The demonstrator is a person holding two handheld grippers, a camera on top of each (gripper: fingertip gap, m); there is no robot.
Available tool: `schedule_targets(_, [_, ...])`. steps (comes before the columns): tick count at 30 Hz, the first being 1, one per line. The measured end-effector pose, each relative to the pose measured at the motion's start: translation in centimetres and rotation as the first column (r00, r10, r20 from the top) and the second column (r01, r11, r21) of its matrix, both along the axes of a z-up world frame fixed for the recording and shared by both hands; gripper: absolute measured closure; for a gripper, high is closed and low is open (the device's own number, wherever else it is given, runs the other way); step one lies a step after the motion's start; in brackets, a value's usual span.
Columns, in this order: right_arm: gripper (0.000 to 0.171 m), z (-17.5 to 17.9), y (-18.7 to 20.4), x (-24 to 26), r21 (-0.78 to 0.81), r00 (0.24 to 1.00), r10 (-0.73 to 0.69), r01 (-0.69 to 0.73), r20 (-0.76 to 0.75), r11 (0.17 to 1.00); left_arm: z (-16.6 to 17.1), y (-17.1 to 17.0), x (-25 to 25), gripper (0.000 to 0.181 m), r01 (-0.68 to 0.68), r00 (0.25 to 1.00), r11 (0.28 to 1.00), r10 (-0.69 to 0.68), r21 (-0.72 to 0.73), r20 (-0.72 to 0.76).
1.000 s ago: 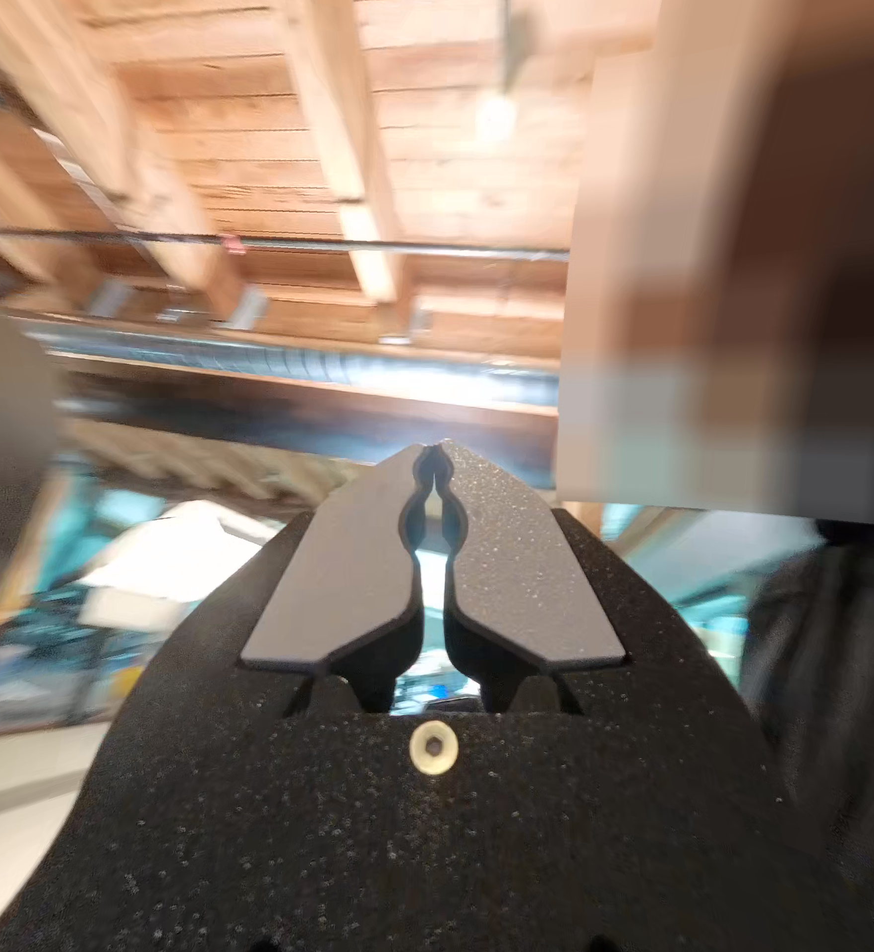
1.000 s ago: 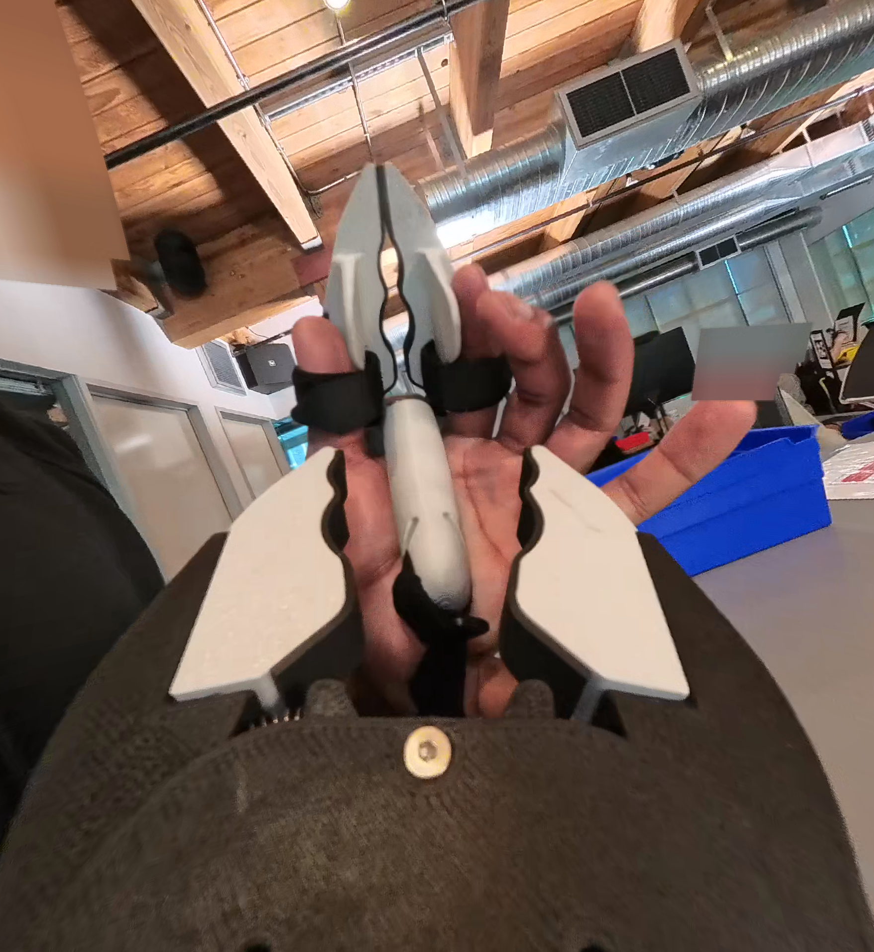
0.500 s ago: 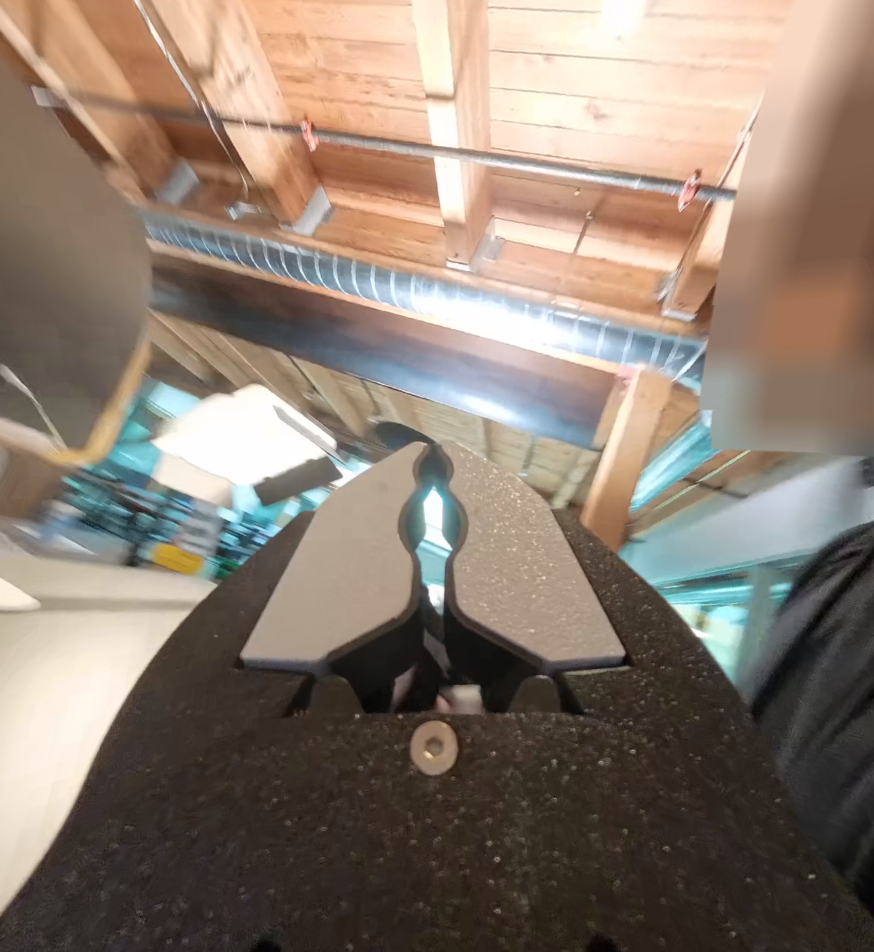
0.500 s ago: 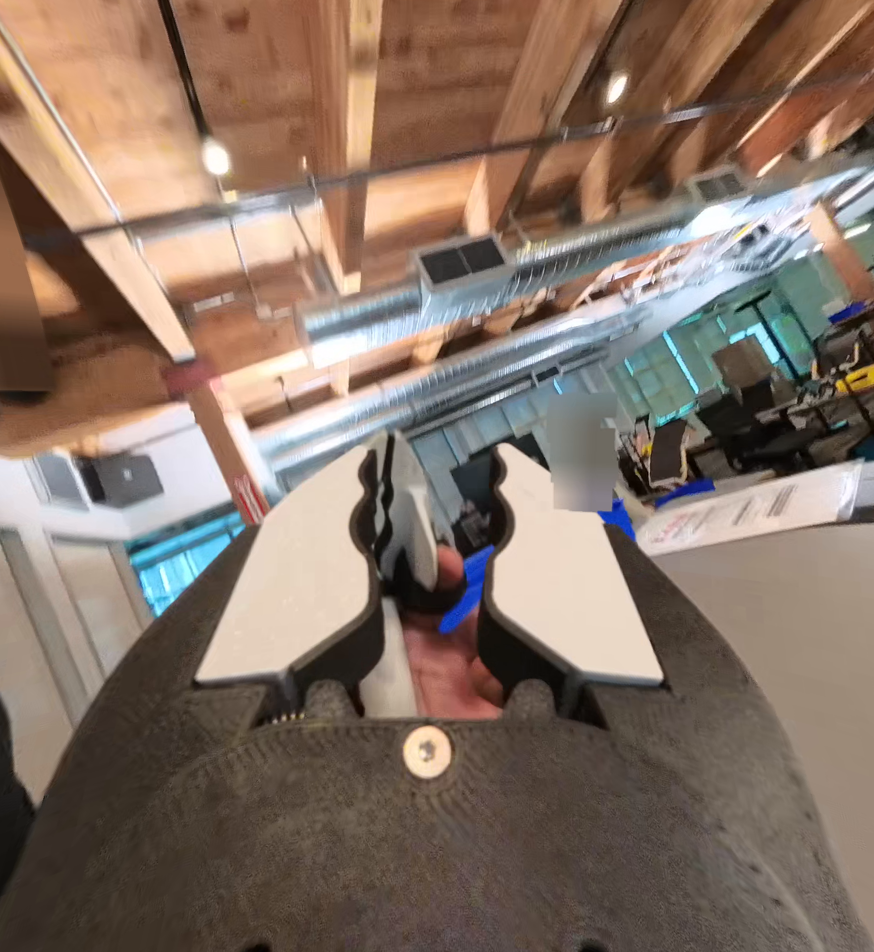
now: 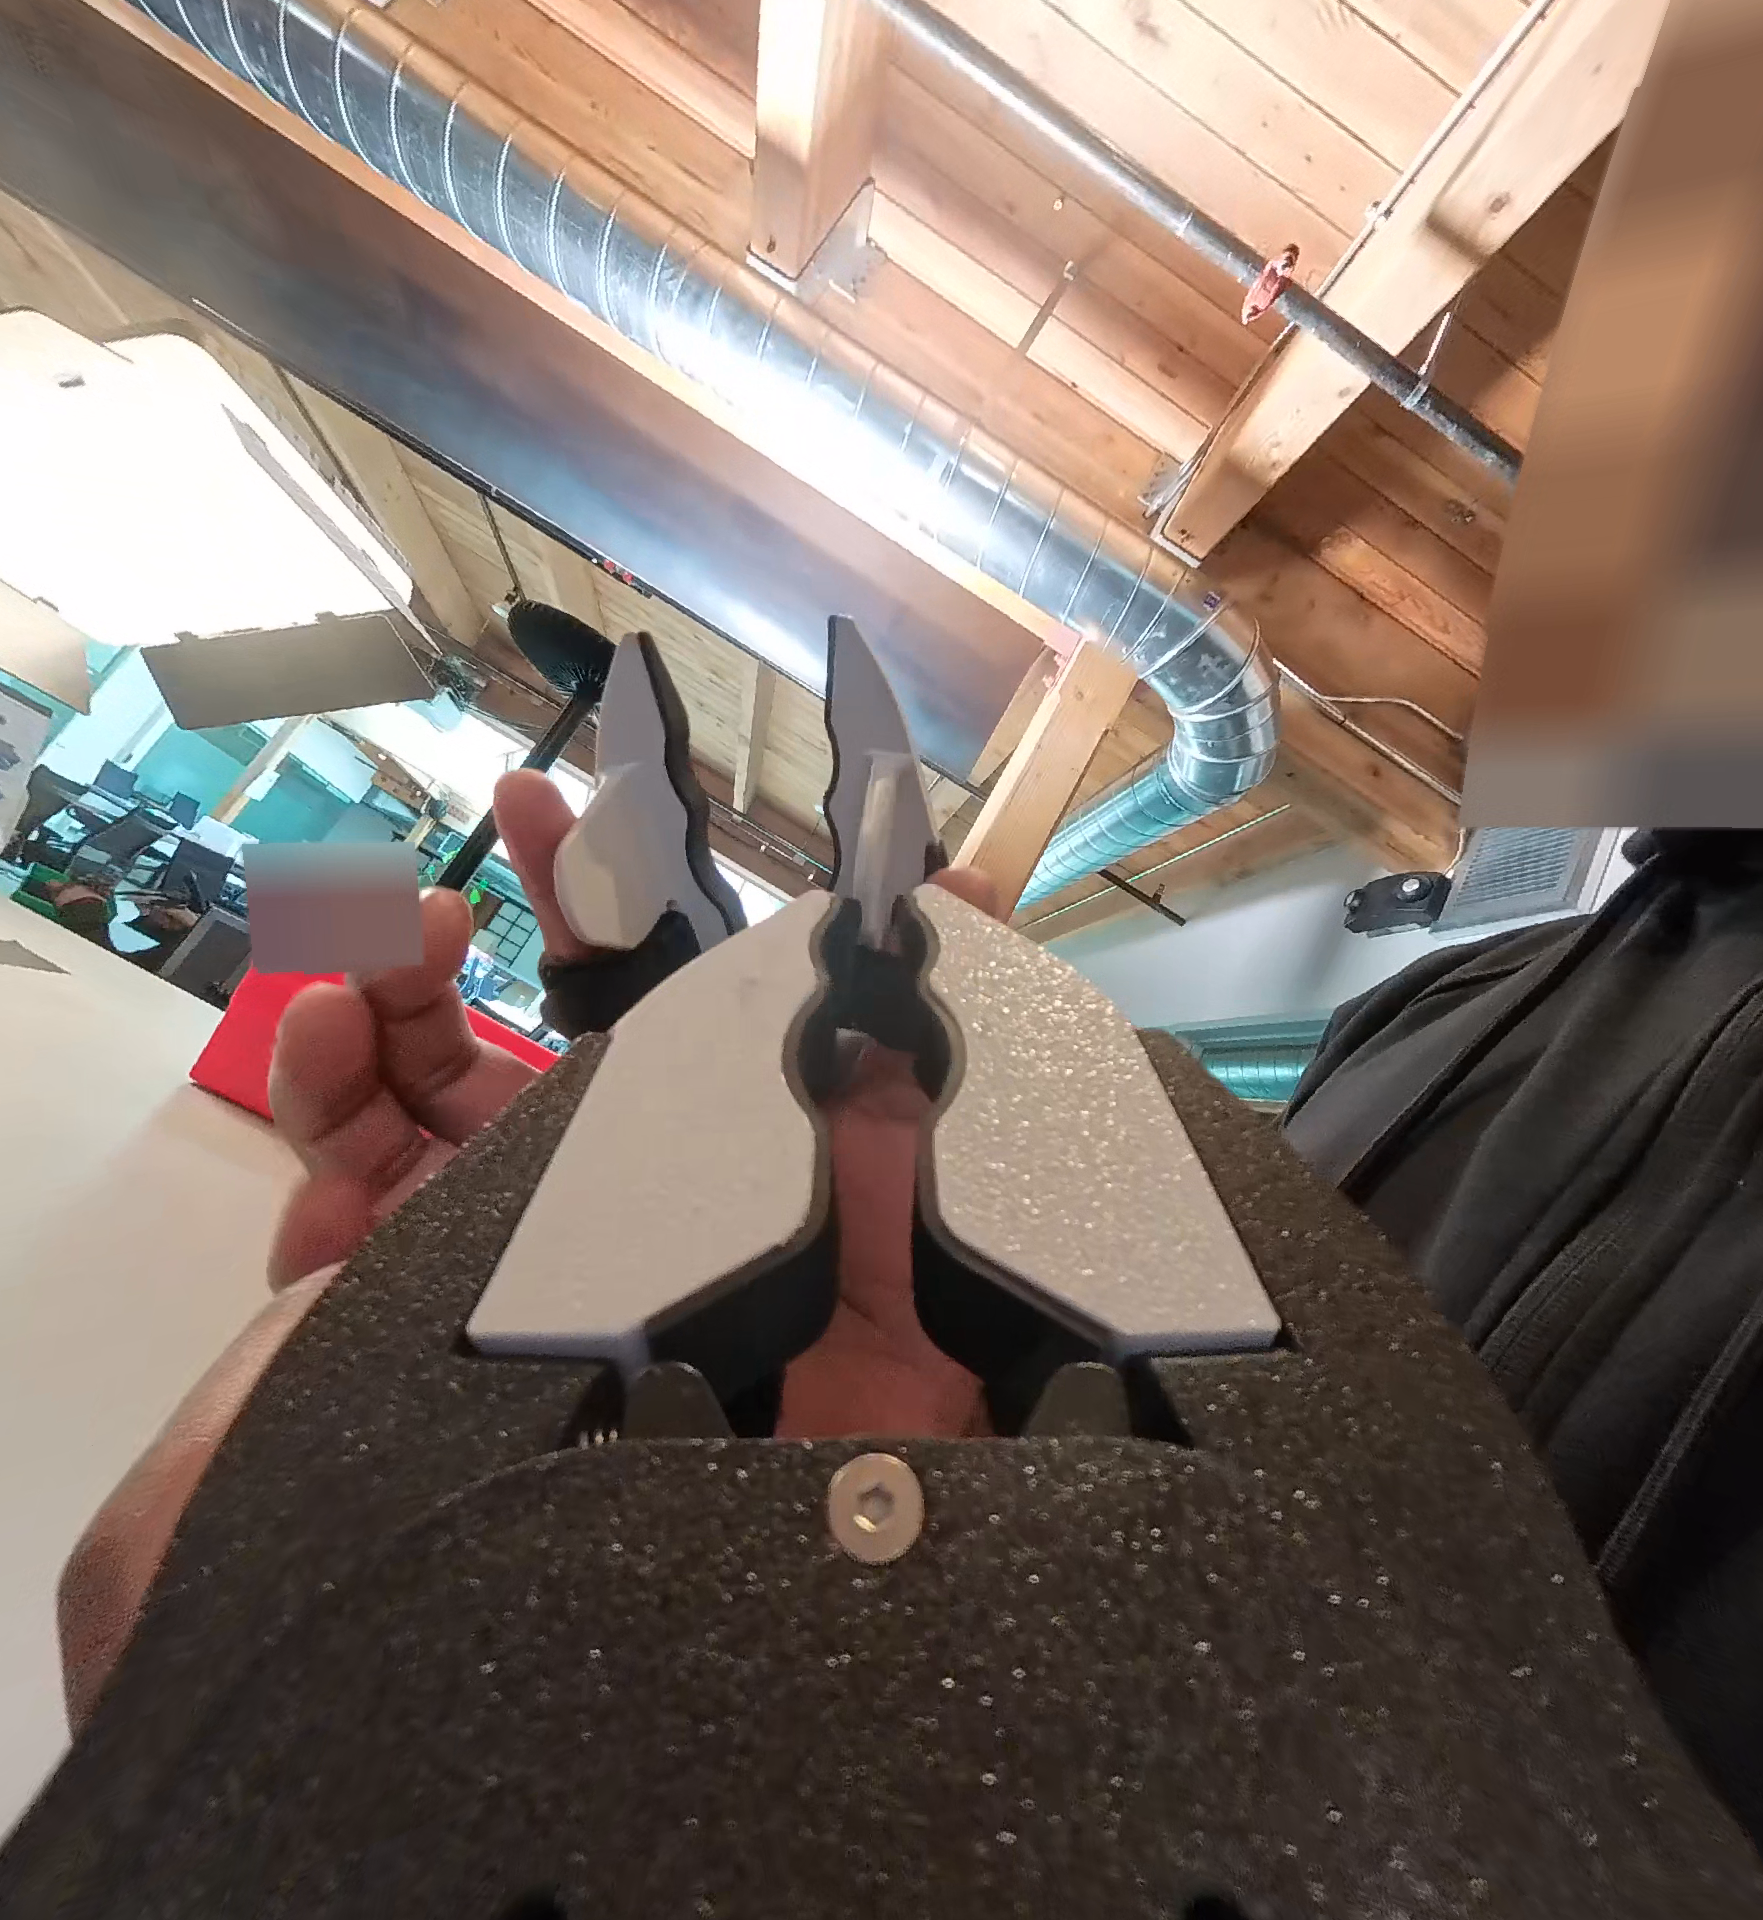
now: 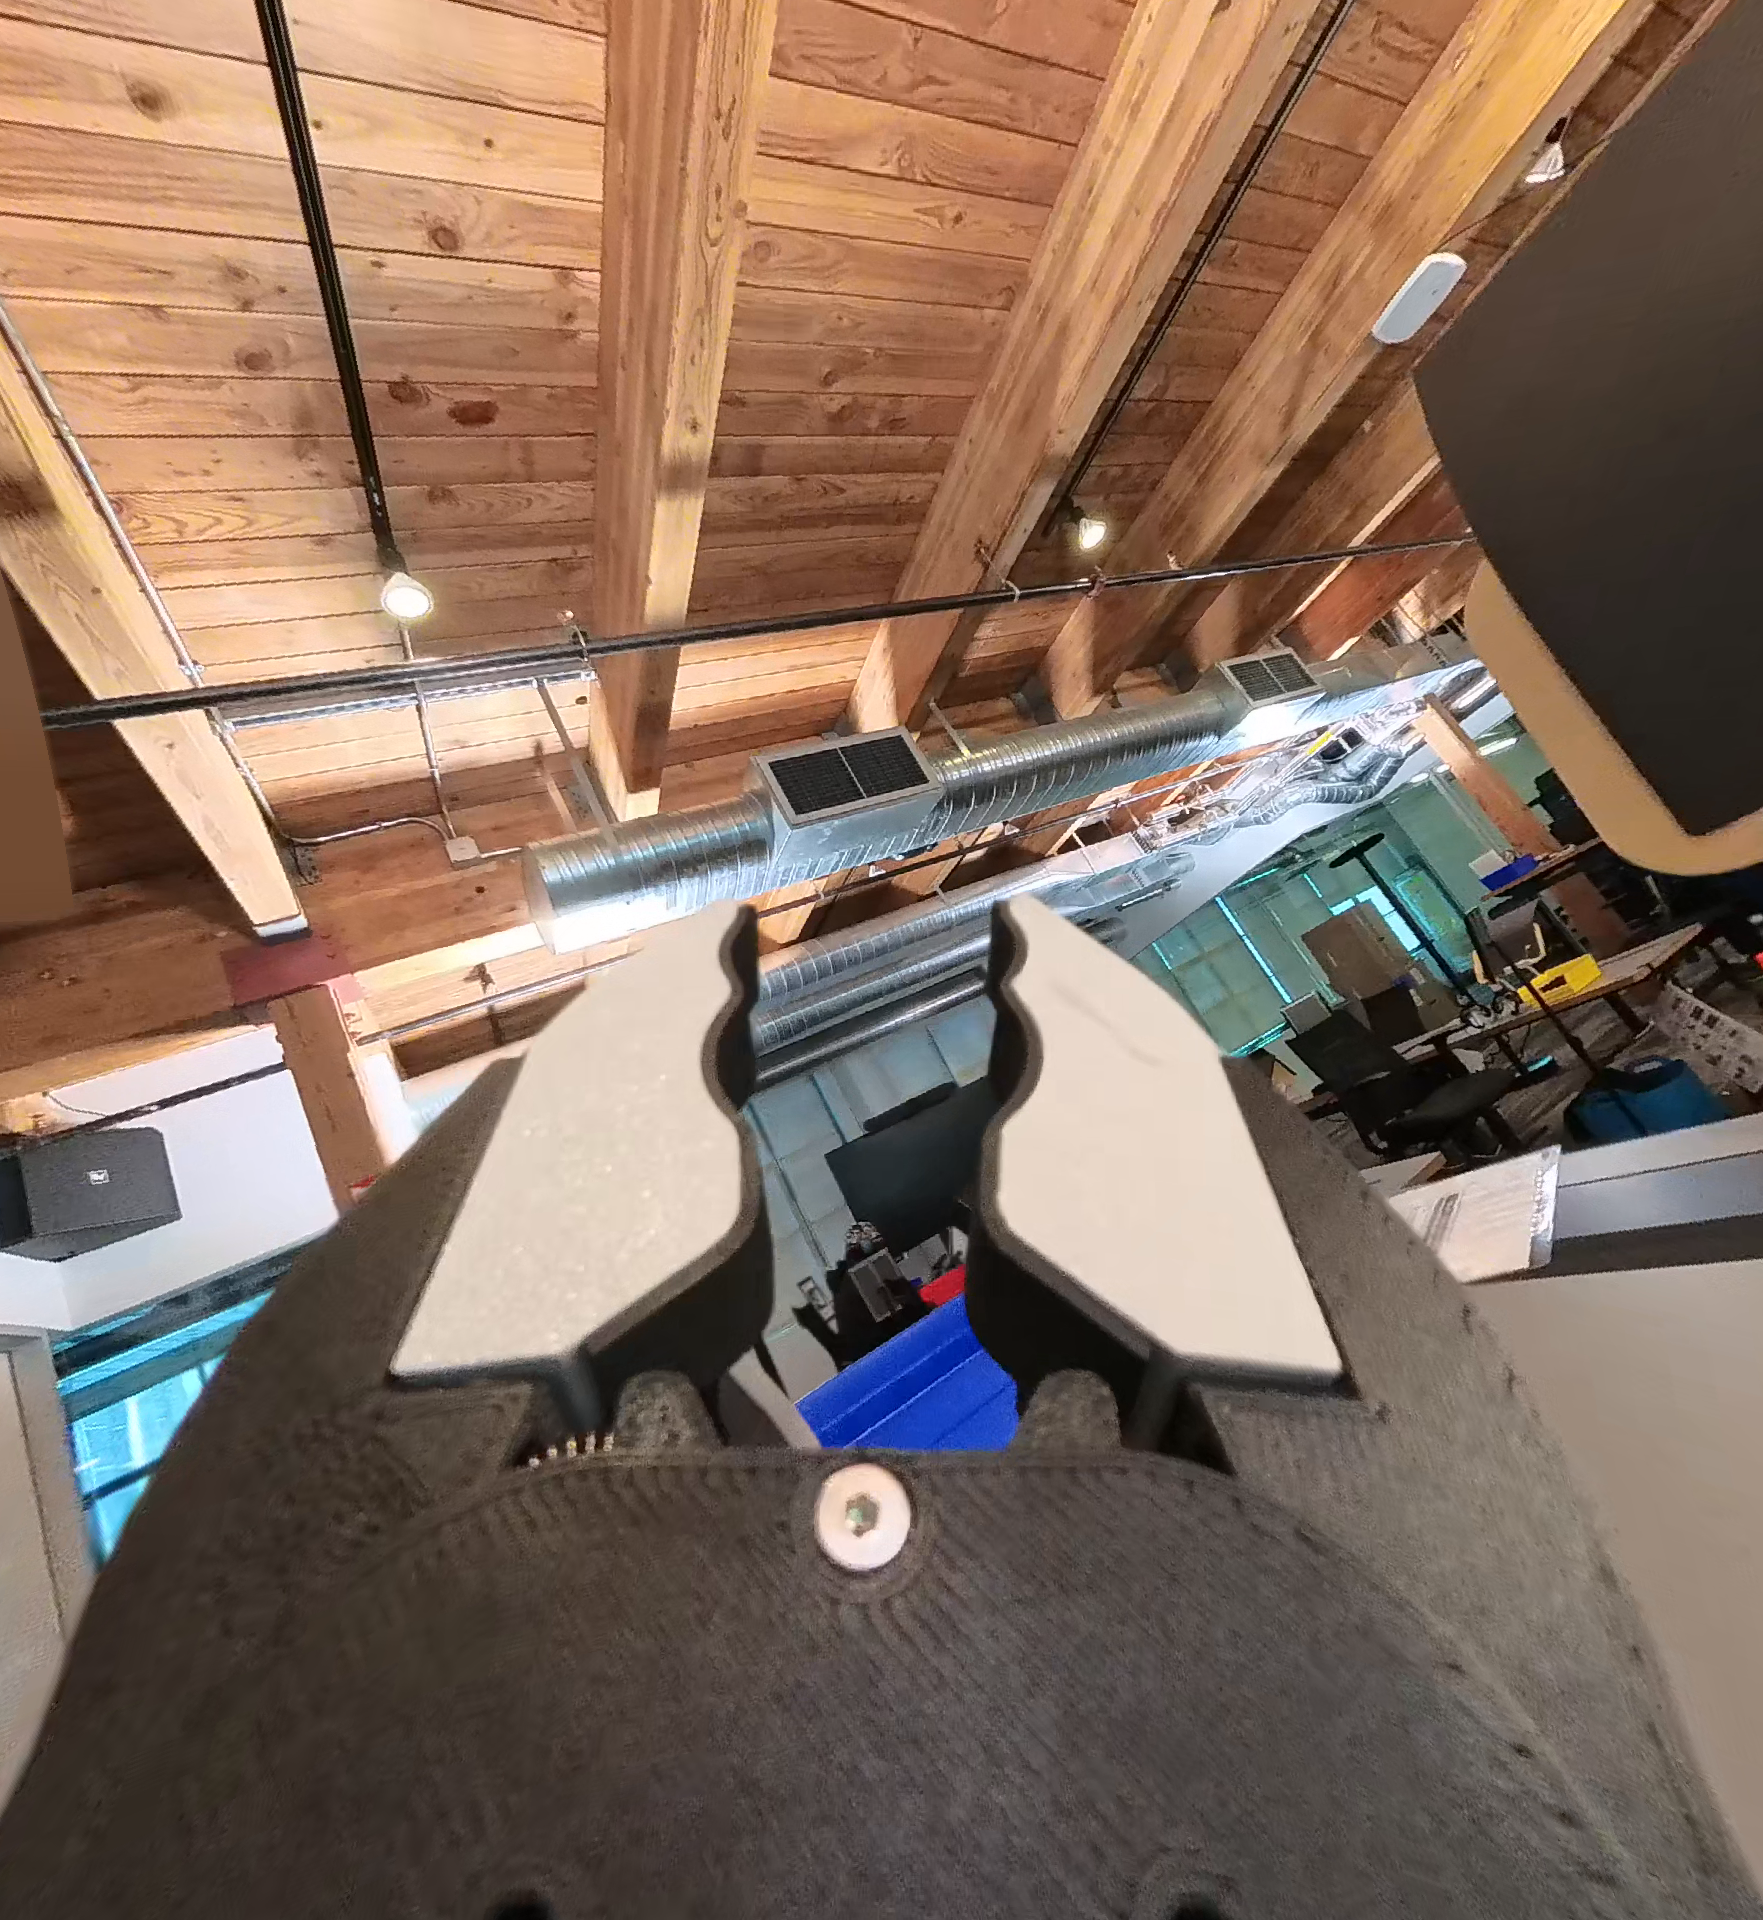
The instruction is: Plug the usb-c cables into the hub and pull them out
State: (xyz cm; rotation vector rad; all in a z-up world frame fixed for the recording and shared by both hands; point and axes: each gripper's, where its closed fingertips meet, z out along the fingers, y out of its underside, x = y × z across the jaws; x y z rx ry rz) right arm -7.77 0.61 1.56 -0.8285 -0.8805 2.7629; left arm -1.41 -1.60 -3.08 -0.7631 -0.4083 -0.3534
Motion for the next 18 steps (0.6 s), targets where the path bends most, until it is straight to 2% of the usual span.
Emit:
schedule_targets(5, [0.134, 0.2, 1.0, -0.1, -0.036, 1.000, 0.004, -0.004, 0.017, 0.999, -0.3, 1.2, 0.5, 0.172, 0.013, 0.999, 0.997, -0.017, -0.076, -0.050])
schedule_targets(8, [0.140, 0.5, 1.5, -0.3, -0.078, 0.993, 0.098, -0.093, 0.060, 0.993, 0.2, 1.7, 1.4, 0.181, 0.099, 0.992, 0.993, -0.103, -0.058, -0.077])
schedule_targets(13, [0.156, 1.7, 3.0, -1.0, -0.173, 0.982, 0.157, -0.138, 0.103, 0.975, 1.4, 2.5, 2.7, 0.181, 0.230, 0.968, 0.973, -0.230, -0.007, -0.104])
schedule_targets(15, [0.163, 1.0, 2.3, -1.0, -0.130, 0.979, 0.145, -0.126, 0.147, 0.984, 1.2, 3.0, 3.5, 0.181, 0.291, 0.949, 0.956, -0.294, -0.045, -0.113])
schedule_targets(18, [0.169, -0.9, 2.7, -1.7, 0.022, 0.993, -0.006, 0.003, 0.120, 1.000, -1.2, 4.5, 3.7, 0.162, 0.223, 0.964, 0.945, -0.250, -0.240, -0.087])
